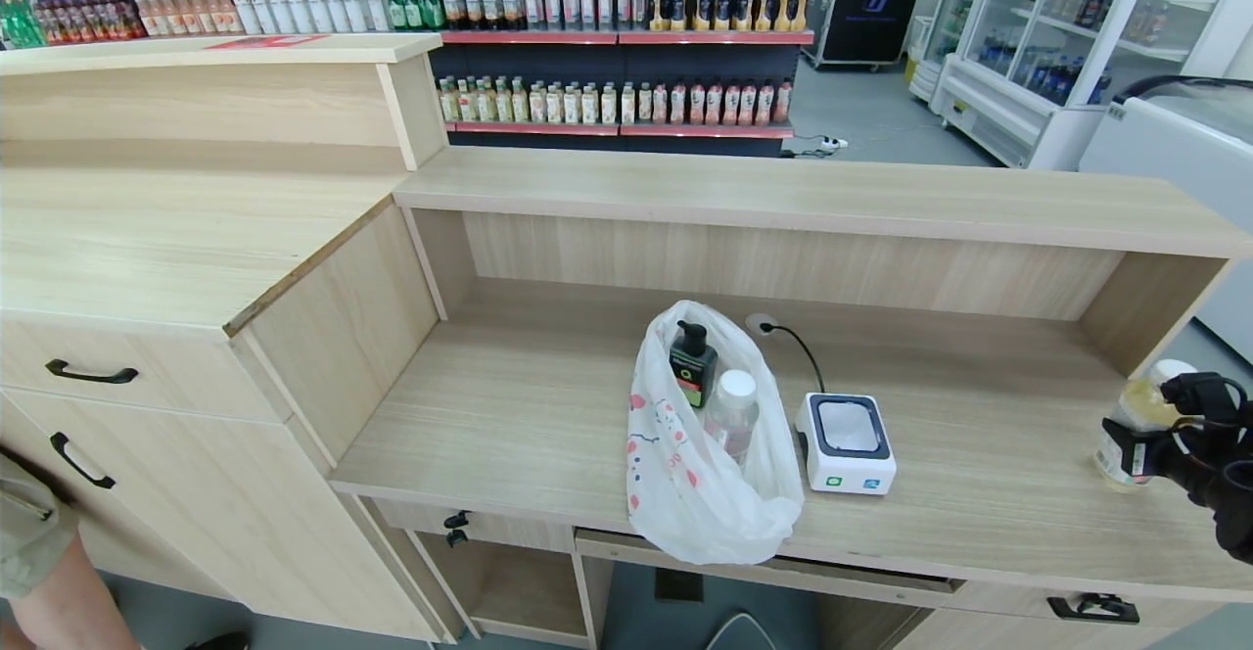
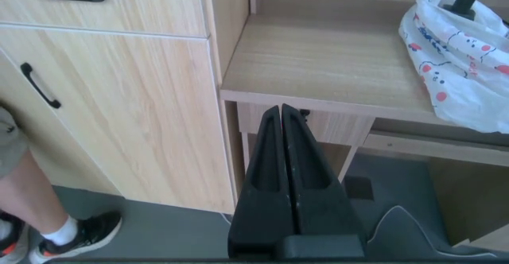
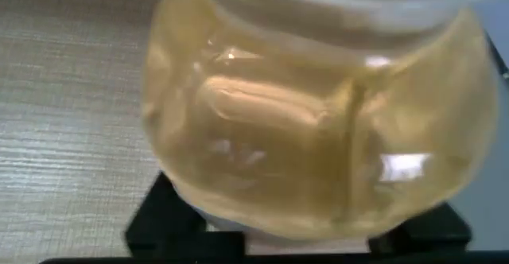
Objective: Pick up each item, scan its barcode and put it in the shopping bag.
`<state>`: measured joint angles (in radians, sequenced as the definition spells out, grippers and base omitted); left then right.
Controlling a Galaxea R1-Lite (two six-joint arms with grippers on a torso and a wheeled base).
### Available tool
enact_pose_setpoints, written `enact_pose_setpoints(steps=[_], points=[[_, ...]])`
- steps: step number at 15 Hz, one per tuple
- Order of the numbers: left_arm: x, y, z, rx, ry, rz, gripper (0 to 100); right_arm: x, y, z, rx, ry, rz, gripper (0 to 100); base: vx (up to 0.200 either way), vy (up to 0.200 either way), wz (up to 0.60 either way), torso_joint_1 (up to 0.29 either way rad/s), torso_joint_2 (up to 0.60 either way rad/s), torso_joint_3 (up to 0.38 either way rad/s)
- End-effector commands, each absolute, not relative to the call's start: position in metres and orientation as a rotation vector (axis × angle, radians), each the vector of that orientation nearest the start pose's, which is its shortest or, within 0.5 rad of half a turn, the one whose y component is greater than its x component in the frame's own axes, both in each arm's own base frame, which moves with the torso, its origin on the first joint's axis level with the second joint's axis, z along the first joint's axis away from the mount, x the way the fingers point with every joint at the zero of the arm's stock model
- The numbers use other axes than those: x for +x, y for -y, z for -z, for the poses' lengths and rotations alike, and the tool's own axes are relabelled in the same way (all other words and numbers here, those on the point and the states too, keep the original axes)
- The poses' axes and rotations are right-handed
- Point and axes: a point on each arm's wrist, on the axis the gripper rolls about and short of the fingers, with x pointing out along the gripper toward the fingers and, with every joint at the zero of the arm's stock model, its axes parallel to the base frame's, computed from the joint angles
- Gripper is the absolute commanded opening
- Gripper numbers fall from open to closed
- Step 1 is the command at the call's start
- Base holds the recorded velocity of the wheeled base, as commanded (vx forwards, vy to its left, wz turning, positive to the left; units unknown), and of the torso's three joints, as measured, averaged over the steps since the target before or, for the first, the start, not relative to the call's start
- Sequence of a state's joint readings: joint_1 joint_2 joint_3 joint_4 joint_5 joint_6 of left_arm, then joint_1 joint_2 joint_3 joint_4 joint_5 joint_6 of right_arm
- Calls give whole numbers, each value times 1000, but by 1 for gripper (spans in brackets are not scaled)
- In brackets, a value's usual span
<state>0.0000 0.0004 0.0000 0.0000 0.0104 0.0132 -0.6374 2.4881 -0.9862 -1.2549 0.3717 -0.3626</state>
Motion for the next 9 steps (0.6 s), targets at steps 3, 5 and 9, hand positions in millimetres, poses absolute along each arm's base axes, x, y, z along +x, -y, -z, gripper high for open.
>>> enact_pose_setpoints(steps=[3, 5, 9], points=[[-23, 0, -75, 14, 0, -11, 0, 353, 252, 10, -265, -231, 228, 0, 0, 0, 0, 0, 0, 0], [-23, 0, -75, 14, 0, -11, 0, 354, 253, 12, -283, -231, 225, 0, 0, 0, 0, 0, 0, 0], [-23, 0, -75, 14, 0, -11, 0, 354, 253, 4, -245, -215, 232, 0, 0, 0, 0, 0, 0, 0]])
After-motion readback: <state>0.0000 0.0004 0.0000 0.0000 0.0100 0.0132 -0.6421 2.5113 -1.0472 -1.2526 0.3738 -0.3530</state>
